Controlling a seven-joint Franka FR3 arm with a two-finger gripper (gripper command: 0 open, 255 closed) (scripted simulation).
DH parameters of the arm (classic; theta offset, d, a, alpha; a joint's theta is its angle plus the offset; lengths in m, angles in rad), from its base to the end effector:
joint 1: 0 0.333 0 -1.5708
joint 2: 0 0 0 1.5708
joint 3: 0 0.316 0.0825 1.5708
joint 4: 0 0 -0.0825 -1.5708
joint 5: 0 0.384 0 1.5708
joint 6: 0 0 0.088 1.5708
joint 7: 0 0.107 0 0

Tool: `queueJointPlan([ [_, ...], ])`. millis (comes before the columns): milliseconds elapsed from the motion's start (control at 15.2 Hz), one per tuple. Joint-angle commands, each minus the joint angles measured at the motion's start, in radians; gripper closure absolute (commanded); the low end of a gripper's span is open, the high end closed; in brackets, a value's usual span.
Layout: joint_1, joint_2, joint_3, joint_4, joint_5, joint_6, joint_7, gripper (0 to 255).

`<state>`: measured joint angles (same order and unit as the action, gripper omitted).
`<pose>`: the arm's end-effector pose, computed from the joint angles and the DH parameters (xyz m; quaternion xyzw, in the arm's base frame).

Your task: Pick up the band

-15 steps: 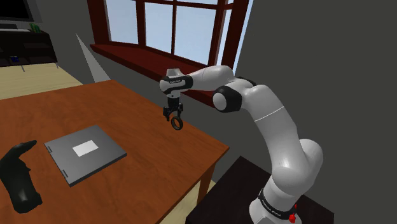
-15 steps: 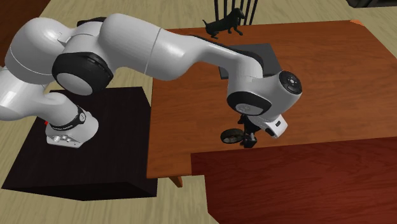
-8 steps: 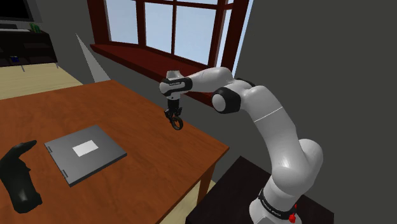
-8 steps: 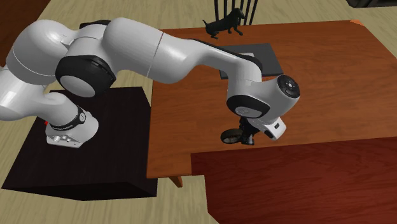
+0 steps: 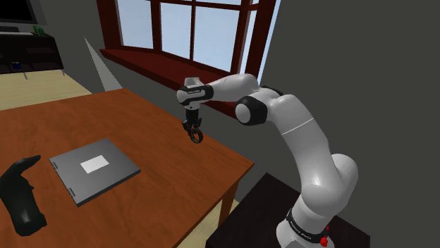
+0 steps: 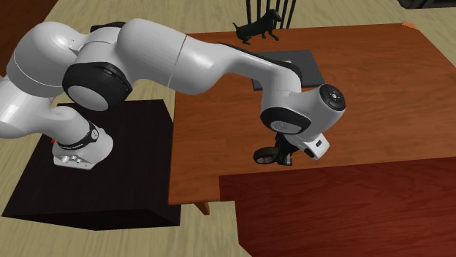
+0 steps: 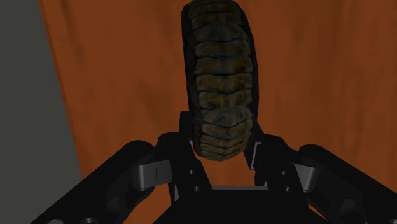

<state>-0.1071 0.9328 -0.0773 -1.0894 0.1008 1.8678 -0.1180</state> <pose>0.7468 -0.1131 0.2435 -0.9963 0.0383 0.0728 0.0261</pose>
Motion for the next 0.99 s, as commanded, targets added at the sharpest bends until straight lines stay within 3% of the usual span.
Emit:
queueJointPlan([
  [0,0.0,-0.011,-0.001,0.005,-0.001,-0.016,0.0,255],
  [924,-0.002,-0.068,-0.003,0.07,-0.005,-0.138,0.007,255],
])
